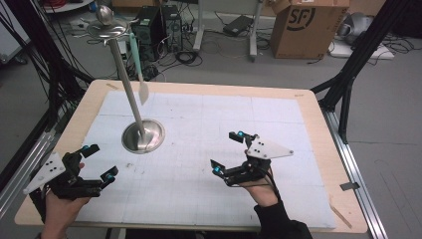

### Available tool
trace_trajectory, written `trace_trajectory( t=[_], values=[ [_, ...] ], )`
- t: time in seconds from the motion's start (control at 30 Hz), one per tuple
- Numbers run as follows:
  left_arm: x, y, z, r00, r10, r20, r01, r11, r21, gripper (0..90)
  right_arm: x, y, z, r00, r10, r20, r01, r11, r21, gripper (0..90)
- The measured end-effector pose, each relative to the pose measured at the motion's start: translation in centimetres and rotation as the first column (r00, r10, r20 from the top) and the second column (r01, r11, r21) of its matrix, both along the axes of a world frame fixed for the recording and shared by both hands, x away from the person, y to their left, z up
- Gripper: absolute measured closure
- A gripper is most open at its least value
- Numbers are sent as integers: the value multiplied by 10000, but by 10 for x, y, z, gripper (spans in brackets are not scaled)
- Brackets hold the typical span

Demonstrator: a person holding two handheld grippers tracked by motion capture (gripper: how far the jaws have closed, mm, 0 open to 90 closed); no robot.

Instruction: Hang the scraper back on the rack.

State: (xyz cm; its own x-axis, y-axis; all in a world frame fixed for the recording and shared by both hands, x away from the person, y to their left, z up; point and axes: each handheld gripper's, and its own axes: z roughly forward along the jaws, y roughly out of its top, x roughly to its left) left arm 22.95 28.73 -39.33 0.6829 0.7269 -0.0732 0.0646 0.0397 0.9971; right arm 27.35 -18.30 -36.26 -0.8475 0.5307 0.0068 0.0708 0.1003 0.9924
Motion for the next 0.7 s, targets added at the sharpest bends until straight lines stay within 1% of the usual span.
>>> trace_trajectory(
  t=[0.07, 0.17, 0.2, 0.27, 0.33, 0.4, 0.53, 0.57, 0.7],
  values=[
    [0, -2, 0, 10000, 15, 47, -15, 10000, 67, 17, -1, -8, -6, 9999, -155, -34, 155, 9997, 164, 3],
    [0, -5, 0, 9994, 128, 312, -128, 9999, 12, 17, -3, -19, -12, 9992, -388, -130, 394, 9981, 472, 3],
    [-1, -6, 1, 9992, 150, 364, -149, 9999, -35, 17, -3, -24, -14, 9984, -567, -62, 569, 9968, 562, 3],
    [0, -7, 1, 9993, 83, 354, -79, 9999, -111, 17, -1, -28, -15, 9973, -673, -277, 686, 9966, 467, 3],
    [0, -7, 1, 9995, 33, 312, -33, 10000, -4, 17, -2, -32, -16, 9968, -777, -196, 784, 9961, 401, 3],
    [1, -6, 0, 9997, 37, 242, -37, 10000, -1, 17, -3, -34, -17, 9969, -747, -240, 755, 9966, 333, 3],
    [1, -5, 0, 9997, 0, 257, 2, 10000, -61, 17, -6, -39, -22, 9975, -630, -309, 633, 9979, 92, 3],
    [1, -5, 1, 9997, -4, 244, 6, 10000, -65, 17, -6, -41, -24, 9975, -591, -384, 595, 9982, 100, 3],
    [1, -3, 0, 9998, -63, 186, 64, 10000, -61, 17, -10, -49, -28, 9977, -566, -374, 572, 9983, 145, 3]
  ],
)
